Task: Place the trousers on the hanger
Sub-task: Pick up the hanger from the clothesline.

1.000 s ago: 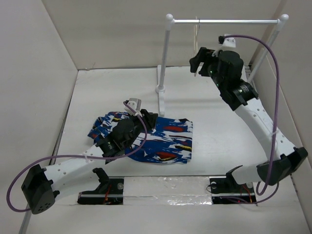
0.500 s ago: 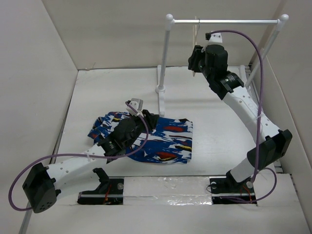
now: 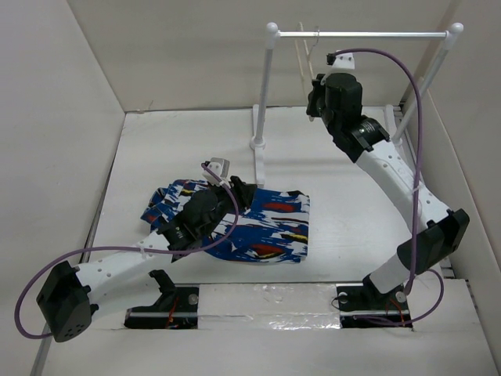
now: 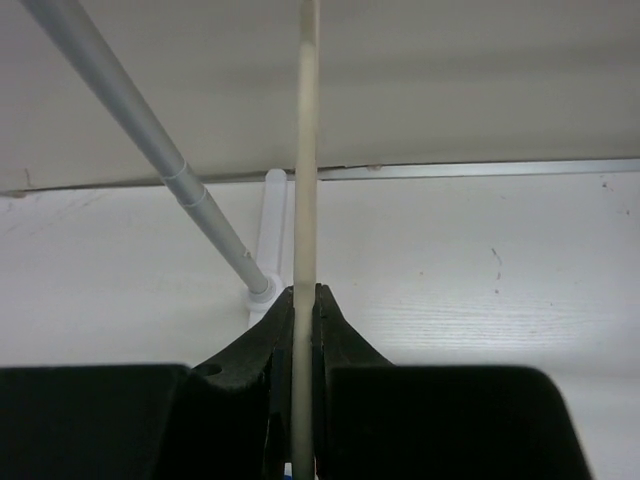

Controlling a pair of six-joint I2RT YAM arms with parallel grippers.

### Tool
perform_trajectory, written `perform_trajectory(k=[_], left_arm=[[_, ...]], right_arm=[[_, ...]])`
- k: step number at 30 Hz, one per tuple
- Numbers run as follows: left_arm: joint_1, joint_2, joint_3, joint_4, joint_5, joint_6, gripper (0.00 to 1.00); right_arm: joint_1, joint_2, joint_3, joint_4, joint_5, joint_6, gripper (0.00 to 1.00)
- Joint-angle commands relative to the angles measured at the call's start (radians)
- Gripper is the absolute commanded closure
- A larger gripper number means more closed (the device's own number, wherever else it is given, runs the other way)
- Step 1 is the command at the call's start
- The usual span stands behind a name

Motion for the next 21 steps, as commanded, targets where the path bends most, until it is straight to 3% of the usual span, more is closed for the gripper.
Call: perform_trajectory(k=[1, 11, 21], left_arm=[[0.008, -0.009, -0.001, 0.047, 0.010, -0.003, 0.61], [0.008, 0.006, -0.001, 0.058, 0.016, -0.004, 0.52], [0.008, 0.071, 0.025, 0.105, 0.109, -0.049, 0.52]], right_arm=[[0.010, -0.096, 0.042, 0.078, 0.054, -0.035, 1.00], [-0.021, -0.195, -0.110, 0.083, 0.049, -0.025, 1.00], [0.005, -0.463, -0.576, 0.149, 0.086, 0.057, 1.00]])
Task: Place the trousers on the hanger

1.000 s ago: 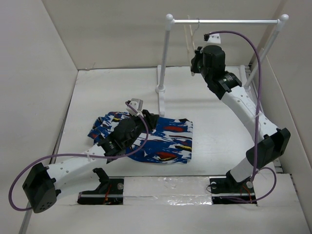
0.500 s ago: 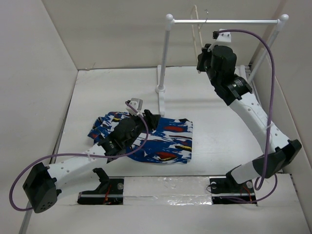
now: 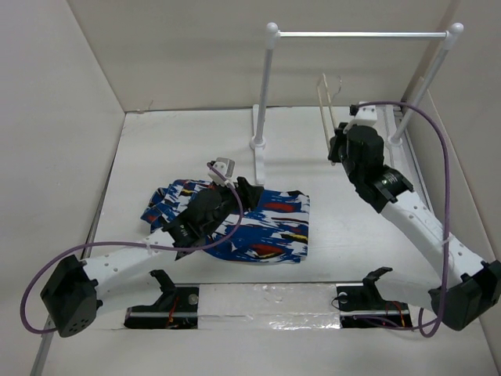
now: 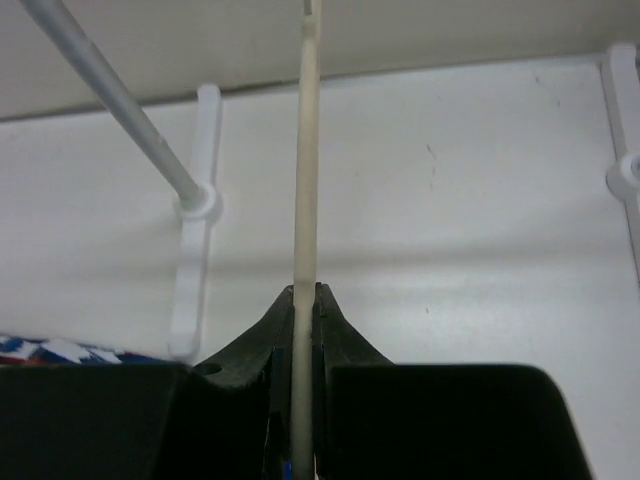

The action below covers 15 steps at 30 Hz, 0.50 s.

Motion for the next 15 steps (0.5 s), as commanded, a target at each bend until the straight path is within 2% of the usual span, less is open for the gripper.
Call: perform_trajectory(k=[1, 5, 8, 12, 15], left_arm=[[0.004, 0.045, 0.036, 0.084, 0.080, -0.035, 0.52], [-0.047, 0.134, 0.161, 0.066, 0.110, -0.046, 0.51], [-0.079, 0.271, 0.261, 0.040, 0.125, -0.071, 0.47], [-0.079, 0.413, 0.347, 0.089, 0.160, -0.153, 0.41], [-0.079, 0.518, 0.416, 0.126, 0.211, -0.204, 0.40]], right_arm=[[0.010, -0.098, -0.107, 0.083, 0.037, 0.038, 1.00], [0.050, -0.199, -0.264, 0.040, 0.045, 0.076, 1.00], [0.107, -0.288, -0.405, 0.021, 0.069, 0.172, 1.00], [0.160, -0.380, -0.537, 0.008, 0.063, 0.260, 1.00], [0.202, -0.434, -0.589, -0.015, 0.072, 0.309, 1.00]])
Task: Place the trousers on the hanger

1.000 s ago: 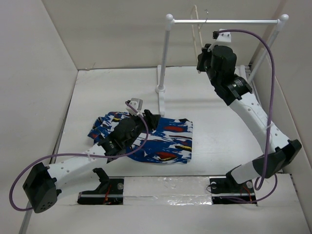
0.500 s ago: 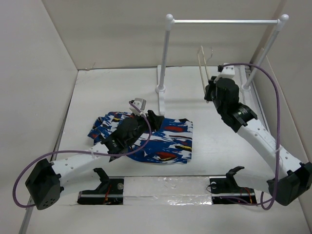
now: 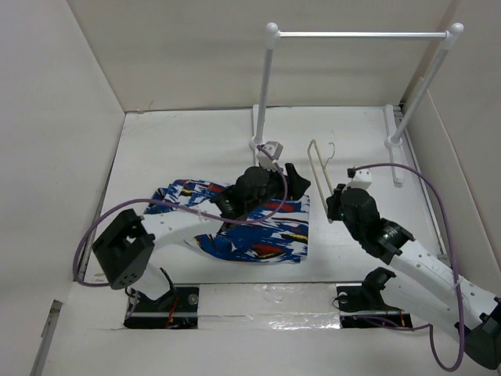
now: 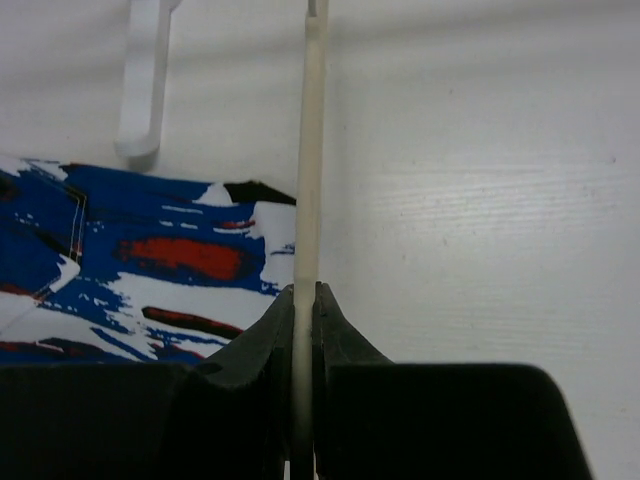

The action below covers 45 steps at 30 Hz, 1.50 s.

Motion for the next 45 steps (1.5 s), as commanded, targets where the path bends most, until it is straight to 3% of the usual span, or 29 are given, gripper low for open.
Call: perform_trajectory(k=[1, 5, 15, 39, 41, 44, 45], left_arm=[[0.000, 0.094, 0.093, 0.074, 0.070, -0.081, 0.40], [0.000, 0.228, 0.204, 0.057, 0.083, -0.106, 0.40], [-0.009, 0.370, 0.319, 0.033, 0.162, -0.106, 0.37], [-0.037, 0.506, 0.396, -0.013, 0.182, -0.129, 0.48], [-0.046, 0.513, 0.396, -0.013, 0.178, -0.131, 0.52], [-0.046, 0.510, 0.388, -0.013, 0.170, -0.137, 0.75], [-0.046, 0.495, 0.367, -0.007, 0.165, -0.141, 0.91]], right_arm=[[0.041, -0.065, -0.049, 0.010, 0.041, 0.100, 1.00], [0.067, -0.109, -0.090, 0.021, 0.035, 0.126, 1.00], [0.147, -0.051, -0.083, -0.019, 0.098, 0.185, 1.00], [0.197, 0.030, -0.078, -0.008, 0.186, 0.220, 1.00], [0.207, 0.038, -0.077, -0.019, 0.196, 0.232, 1.00], [0.216, 0.049, -0.083, -0.027, 0.201, 0.251, 1.00], [0.216, 0.049, -0.084, -0.028, 0.201, 0.258, 0.96]])
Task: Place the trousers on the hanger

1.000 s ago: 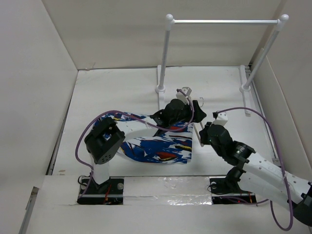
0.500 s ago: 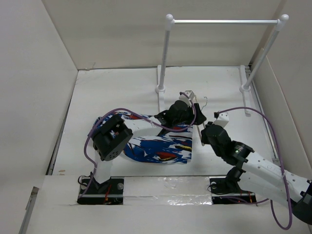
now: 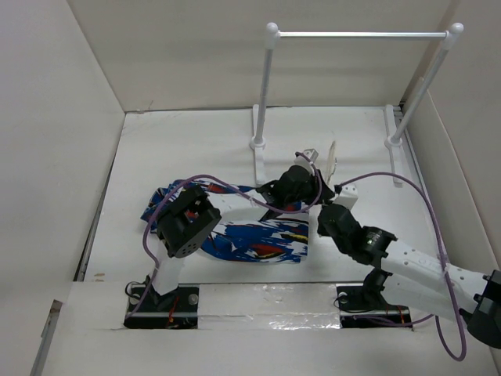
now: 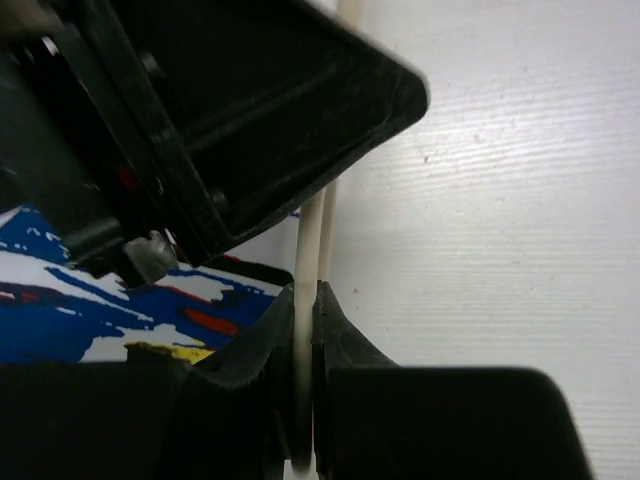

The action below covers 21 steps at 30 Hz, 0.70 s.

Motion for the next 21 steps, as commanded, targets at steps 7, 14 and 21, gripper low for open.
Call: perform_trajectory(k=[7, 14, 21], left_arm=[[-0.005, -0.071, -0.088, 0.124, 0.019, -0.010, 1.00], [-0.005, -0.125, -0.230, 0.299, 0.053, -0.077, 1.00], [-0.025, -0.215, -0.456, 0.516, 0.030, -0.185, 1.00]], right_arm=[[0.029, -0.114, 0.024, -0.046, 0.032, 0.076, 0.38], [0.029, -0.325, 0.024, -0.089, -0.011, 0.070, 0.22], [0.029, -0.372, 0.008, -0.094, -0.078, 0.067, 0.82]])
